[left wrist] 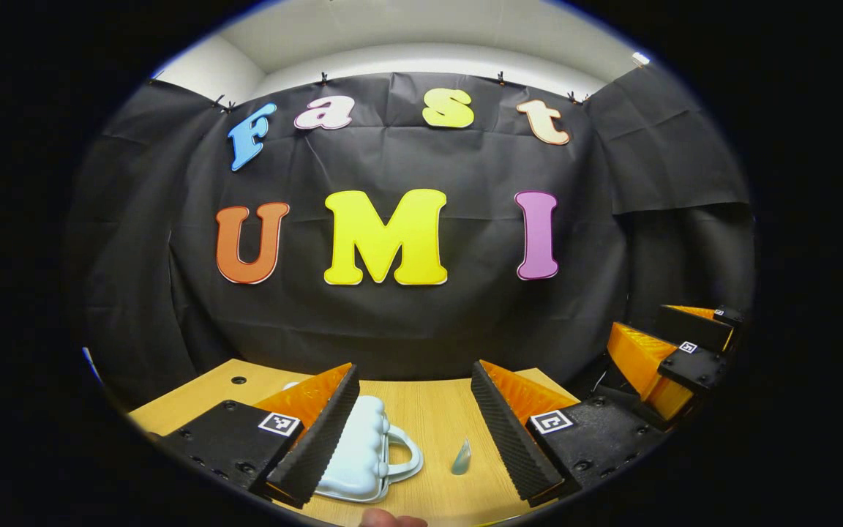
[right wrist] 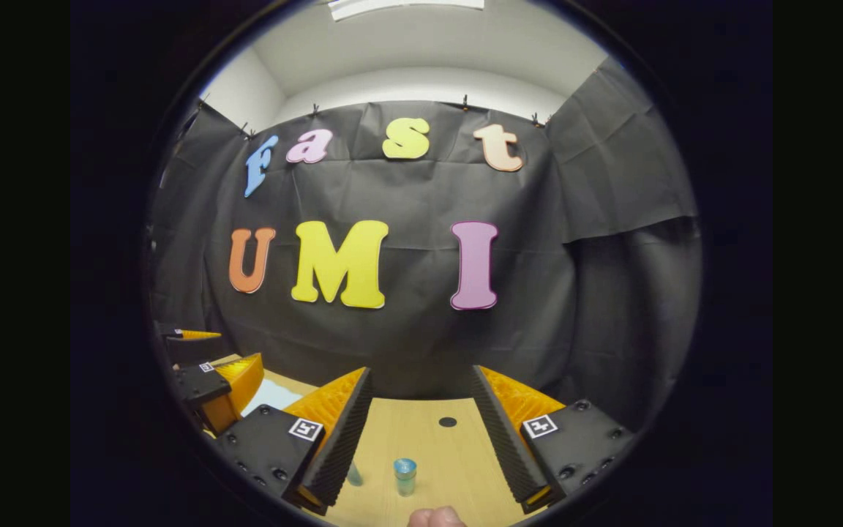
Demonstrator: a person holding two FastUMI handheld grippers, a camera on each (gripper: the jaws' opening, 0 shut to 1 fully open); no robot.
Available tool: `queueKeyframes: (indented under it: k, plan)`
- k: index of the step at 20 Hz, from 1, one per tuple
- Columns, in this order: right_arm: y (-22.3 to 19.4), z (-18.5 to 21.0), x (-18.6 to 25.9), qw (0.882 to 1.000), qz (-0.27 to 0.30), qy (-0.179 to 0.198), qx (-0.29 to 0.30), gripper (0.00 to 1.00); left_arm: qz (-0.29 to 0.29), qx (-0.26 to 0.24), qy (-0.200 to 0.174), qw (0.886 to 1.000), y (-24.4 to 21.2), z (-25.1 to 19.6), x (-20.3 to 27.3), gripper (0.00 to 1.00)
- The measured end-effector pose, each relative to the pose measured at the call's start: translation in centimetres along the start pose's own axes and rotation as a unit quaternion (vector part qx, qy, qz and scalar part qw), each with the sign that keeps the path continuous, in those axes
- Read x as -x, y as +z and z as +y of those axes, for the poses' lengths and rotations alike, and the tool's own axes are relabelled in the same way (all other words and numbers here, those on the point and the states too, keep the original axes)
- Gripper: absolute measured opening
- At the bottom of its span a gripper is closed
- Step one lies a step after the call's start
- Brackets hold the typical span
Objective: First open the suitcase, pack the skin care products into it, and then close the suitcase.
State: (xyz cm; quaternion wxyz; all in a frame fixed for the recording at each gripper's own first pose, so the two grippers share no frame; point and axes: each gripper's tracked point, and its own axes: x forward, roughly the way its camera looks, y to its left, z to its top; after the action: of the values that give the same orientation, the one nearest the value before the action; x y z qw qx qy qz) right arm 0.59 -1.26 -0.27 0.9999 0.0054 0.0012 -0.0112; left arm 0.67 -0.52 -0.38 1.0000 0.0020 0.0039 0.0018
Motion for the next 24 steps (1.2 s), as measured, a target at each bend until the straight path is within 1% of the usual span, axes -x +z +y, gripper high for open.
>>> queueKeyframes:
  k: [5, 9, 11, 13, 15, 17, 18, 21, 24]
  plan:
    - [-0.2, -0.2, -0.1, 1.0, 0.003, -0.002, -0.005, 0.8, 0.003, 0.0, 0.003, 1.0, -0.3, 0.0, -0.1, 0.98]
    - [-0.4, -0.1, -0.1, 1.0, 0.006, 0.002, 0.0, 0.8, 0.014, -0.004, -0.009, 1.0, -1.1, -0.5, -0.2, 0.98]
    - [-0.9, -0.6, 0.0, 1.0, 0.011, 0.0, 0.008, 0.8, 0.025, -0.019, -0.025, 0.999, -2.0, -1.0, -0.6, 0.98]
    - [-1.8, -1.5, 0.3, 1.0, 0.022, -0.006, 0.017, 0.8, 0.042, -0.046, -0.047, 0.997, -3.3, -1.4, -0.6, 0.98]
    - [-2.6, -2.6, 0.6, 0.999, 0.031, -0.016, 0.022, 0.8, 0.059, -0.099, -0.07, 0.991, -5.0, -1.5, -0.9, 0.99]
    - [-3.4, -3.7, 0.9, 0.999, 0.039, -0.027, 0.024, 0.8, 0.081, -0.165, -0.101, 0.978, -7.2, -1.8, -1.4, 0.98]
    - [-3.6, -4.1, 1.0, 0.998, 0.044, -0.031, 0.023, 0.8, 0.099, -0.2, -0.117, 0.968, -8.8, -1.5, -2.0, 0.99]
    - [-5.1, -5.7, 1.6, 0.997, 0.063, -0.046, 0.023, 0.8, 0.171, -0.276, -0.155, 0.933, -14.5, -0.4, -2.8, 0.98]
    - [-5.5, -7.5, 2.2, 0.995, 0.073, -0.066, 0.025, 0.8, 0.224, -0.348, -0.186, 0.891, -18.7, 0.2, -3.7, 0.98]
